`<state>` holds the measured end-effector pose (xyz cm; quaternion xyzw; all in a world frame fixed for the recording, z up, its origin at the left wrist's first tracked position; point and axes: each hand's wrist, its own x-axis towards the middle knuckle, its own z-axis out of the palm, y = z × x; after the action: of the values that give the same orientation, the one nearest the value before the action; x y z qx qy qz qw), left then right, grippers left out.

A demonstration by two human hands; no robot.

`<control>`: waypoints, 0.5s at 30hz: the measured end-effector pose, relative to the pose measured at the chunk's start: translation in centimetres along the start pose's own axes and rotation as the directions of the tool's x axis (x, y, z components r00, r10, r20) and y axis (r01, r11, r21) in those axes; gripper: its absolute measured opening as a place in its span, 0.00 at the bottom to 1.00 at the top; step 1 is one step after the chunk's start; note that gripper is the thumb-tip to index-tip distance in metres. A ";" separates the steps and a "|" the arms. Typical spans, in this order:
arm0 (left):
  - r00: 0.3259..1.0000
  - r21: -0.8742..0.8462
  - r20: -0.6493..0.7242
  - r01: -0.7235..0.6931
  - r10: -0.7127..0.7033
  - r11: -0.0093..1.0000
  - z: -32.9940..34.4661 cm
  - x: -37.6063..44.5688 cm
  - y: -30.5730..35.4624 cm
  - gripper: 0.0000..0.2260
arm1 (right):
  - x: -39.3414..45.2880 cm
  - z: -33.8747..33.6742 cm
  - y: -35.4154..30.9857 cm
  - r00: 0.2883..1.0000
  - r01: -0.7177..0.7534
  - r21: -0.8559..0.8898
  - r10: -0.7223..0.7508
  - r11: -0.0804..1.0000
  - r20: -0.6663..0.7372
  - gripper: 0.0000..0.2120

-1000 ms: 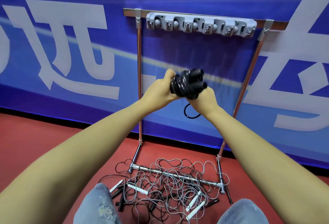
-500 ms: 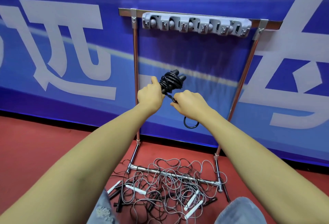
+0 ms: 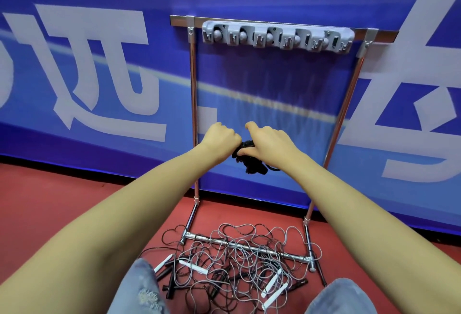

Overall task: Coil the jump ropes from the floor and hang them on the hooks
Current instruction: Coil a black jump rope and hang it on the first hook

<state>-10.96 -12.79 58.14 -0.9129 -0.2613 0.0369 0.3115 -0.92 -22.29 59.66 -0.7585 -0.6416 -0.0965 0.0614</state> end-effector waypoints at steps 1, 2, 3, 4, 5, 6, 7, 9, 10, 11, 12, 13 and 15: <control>1.000 -0.001 -0.011 -0.014 0.014 1.000 -0.1 0.0 -0.1 0.08 | 0.0 0.2 0.1 1.000 -0.002 0.030 0.002 1.000 0.023 0.22; 1.000 -0.011 -0.012 -0.020 0.020 1.000 -0.1 0.0 -0.3 0.09 | -0.1 0.3 0.2 0.999 -0.003 0.047 0.001 0.999 0.042 0.21; 0.999 -0.016 -0.039 -0.028 0.027 0.999 -0.1 -0.1 -0.5 0.08 | -0.1 0.4 0.2 0.999 0.004 0.046 -0.006 0.999 0.050 0.20; 0.992 0.015 -0.124 -0.036 0.038 0.999 0.1 -0.2 -0.6 0.05 | -0.2 0.5 0.2 0.999 0.015 0.026 -0.016 1.000 0.047 0.21; 0.971 0.070 -0.236 -0.029 0.044 0.997 0.1 -0.3 -0.7 0.03 | -0.3 0.6 0.1 0.999 0.028 -0.001 -0.028 1.000 0.032 0.21; 0.942 0.096 -0.333 -0.013 0.044 0.995 0.1 -0.3 -0.9 0.07 | -0.3 0.7 0.0 0.999 0.034 -0.024 -0.034 0.999 0.006 0.21; 0.913 0.104 -0.406 0.001 0.041 0.995 0.2 -0.4 -1.1 0.12 | -0.3 0.8 0.0 0.999 0.033 -0.034 -0.034 0.999 -0.027 0.20; 0.832 -0.030 -0.551 0.061 -0.067 0.998 1.1 0.0 -1.5 0.19 | -0.3 1.2 0.3 0.996 -0.011 0.000 0.011 1.000 -0.085 0.20; 0.799 -0.184 -0.572 0.096 -0.186 0.978 1.4 0.1 -1.4 0.25 | -0.3 1.4 0.5 0.992 -0.056 0.072 0.064 0.996 -0.113 0.21; 0.776 -0.393 -0.542 0.107 -0.323 0.913 1.3 0.1 -1.2 0.30 | -0.3 1.7 0.8 0.982 -0.107 0.174 0.131 0.979 -0.133 0.21; 0.762 -0.609 -0.465 0.095 -0.451 0.787 1.3 0.0 -1.0 0.30 | -0.2 2.0 1.0 0.969 -0.156 0.278 0.202 0.948 -0.145 0.21; 0.783 -0.788 -0.335 0.073 -0.524 0.612 1.1 -0.3 -0.5 0.29 | -0.1 2.2 1.1 0.956 -0.193 0.364 0.259 0.911 -0.141 0.20; 0.882 -0.950 -0.126 0.024 -0.454 0.311 1.0 -1.0 0.3 0.25 | 0.1 2.4 1.3 0.939 -0.233 0.520 0.329 0.822 -0.100 0.18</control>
<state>-11.86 -12.94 57.07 -0.8624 -0.3061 -0.3394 -0.2174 0.52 -21.91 57.43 -0.7906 -0.5165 0.0132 0.3286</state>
